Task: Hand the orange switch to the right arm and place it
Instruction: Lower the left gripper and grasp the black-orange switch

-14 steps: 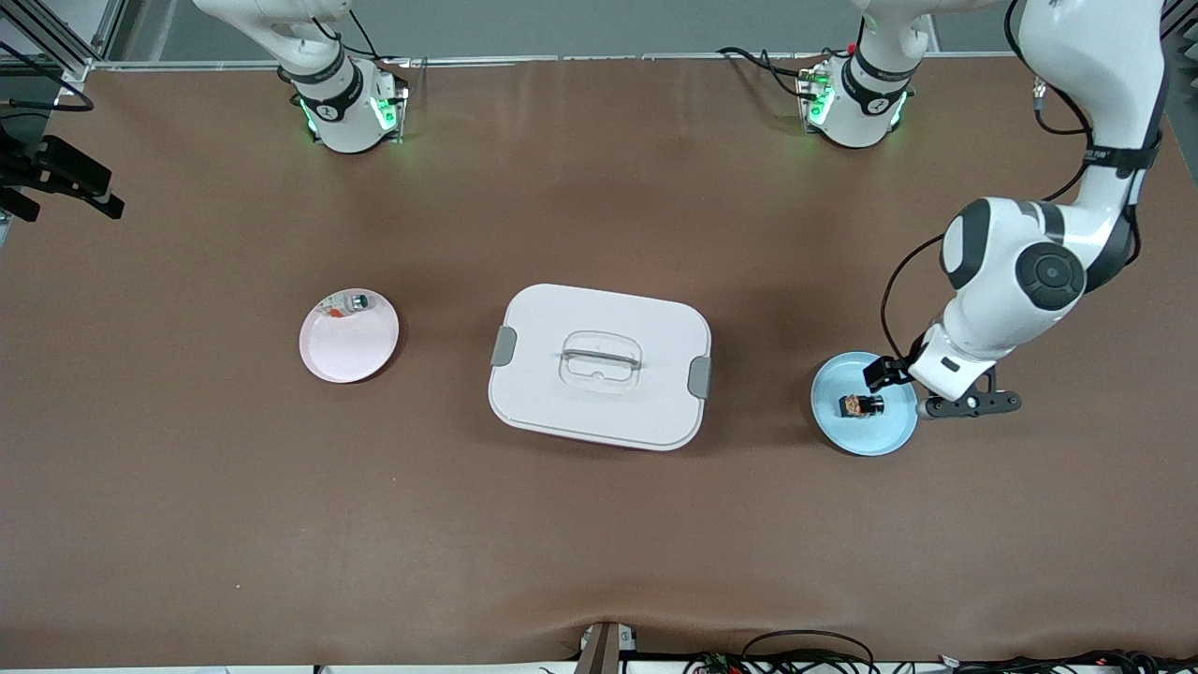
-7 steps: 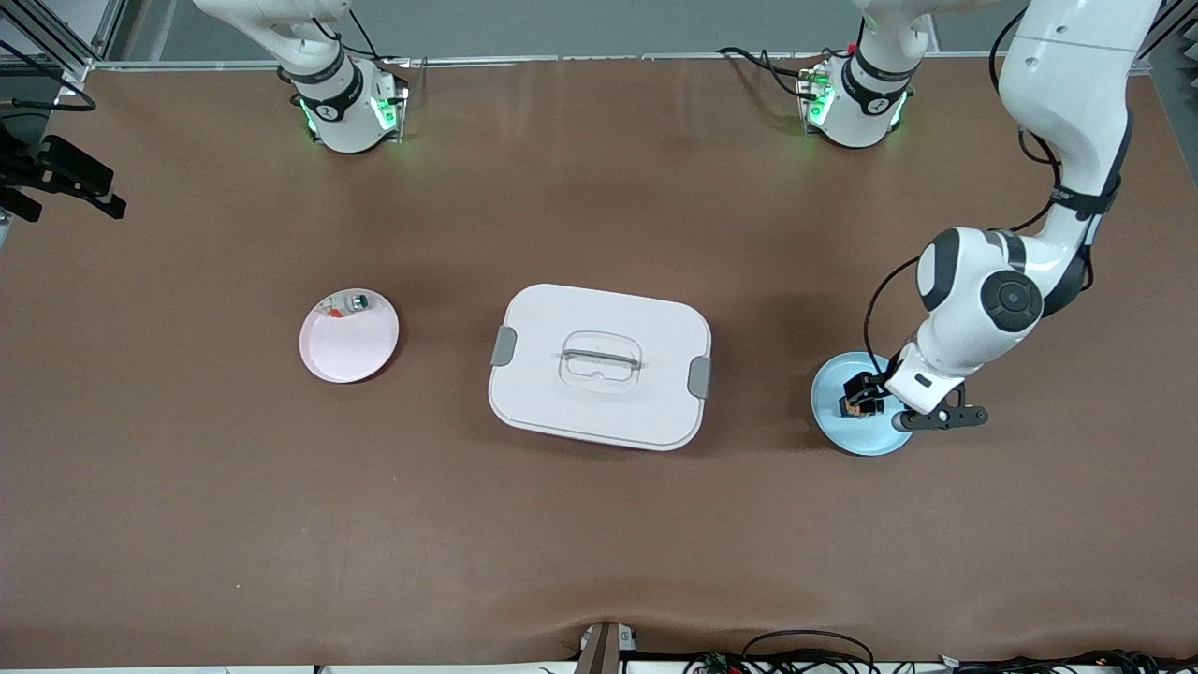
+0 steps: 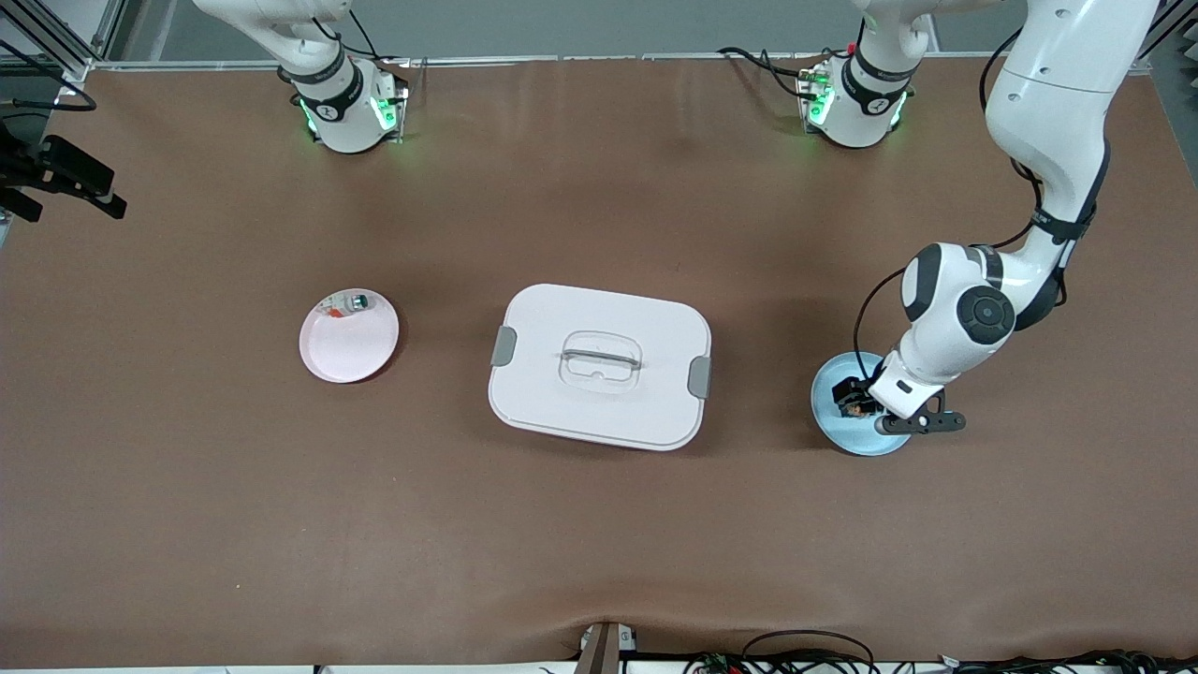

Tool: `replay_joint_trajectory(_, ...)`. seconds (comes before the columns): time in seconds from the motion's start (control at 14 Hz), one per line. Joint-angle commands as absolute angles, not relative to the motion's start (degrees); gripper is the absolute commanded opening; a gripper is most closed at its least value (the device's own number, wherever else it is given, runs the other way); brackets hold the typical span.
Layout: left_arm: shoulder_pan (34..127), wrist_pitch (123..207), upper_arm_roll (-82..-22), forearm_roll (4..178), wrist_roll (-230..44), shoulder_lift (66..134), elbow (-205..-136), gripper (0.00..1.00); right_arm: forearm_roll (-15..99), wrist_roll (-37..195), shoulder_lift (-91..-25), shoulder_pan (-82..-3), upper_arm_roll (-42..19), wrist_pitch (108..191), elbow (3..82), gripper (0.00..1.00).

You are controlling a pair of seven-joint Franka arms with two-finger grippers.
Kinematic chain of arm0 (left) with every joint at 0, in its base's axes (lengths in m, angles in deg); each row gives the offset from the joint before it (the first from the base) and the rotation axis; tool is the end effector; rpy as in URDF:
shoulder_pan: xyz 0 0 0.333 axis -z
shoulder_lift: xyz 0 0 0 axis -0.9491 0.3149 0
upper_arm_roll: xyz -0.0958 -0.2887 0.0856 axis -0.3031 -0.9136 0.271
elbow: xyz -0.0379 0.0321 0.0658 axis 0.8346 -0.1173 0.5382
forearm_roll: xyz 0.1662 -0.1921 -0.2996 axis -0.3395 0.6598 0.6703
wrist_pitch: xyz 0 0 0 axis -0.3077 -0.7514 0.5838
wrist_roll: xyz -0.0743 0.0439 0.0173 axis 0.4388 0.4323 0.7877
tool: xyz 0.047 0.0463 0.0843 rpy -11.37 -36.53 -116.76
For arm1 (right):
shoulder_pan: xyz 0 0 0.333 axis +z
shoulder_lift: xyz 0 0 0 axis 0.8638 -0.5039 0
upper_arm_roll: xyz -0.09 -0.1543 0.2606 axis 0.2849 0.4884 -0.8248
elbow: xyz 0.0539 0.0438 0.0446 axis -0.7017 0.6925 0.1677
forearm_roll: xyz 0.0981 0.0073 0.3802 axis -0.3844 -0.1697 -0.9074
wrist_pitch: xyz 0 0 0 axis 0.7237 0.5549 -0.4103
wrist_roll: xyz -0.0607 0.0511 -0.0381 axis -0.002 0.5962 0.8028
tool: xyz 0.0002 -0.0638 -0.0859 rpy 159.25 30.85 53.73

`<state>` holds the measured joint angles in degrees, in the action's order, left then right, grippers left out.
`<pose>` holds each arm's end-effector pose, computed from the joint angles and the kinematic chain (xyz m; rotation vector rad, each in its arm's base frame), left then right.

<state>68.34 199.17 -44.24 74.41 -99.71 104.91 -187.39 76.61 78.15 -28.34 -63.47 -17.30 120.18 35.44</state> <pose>0.6044 -0.0745 0.1926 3.1002 0.0527 0.1242 0.5133 -0.0285 0.6619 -3.1023 -0.0129 -0.0204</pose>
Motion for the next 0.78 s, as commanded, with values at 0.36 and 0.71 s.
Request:
replay_joint_trajectory(0.36,68.0,202.0,-44.3,73.1,-99.9,107.0,-187.1,1.0,76.5,78.5,-27.4,-64.6,-18.0,120.4,36.0,1.0)
replay_joint_trajectory(0.71,67.9,201.6,-44.3,73.1,-100.3,106.4,-187.0,0.08,76.5,78.5,-27.4,-64.8,-17.9,120.6,36.3,1.0)
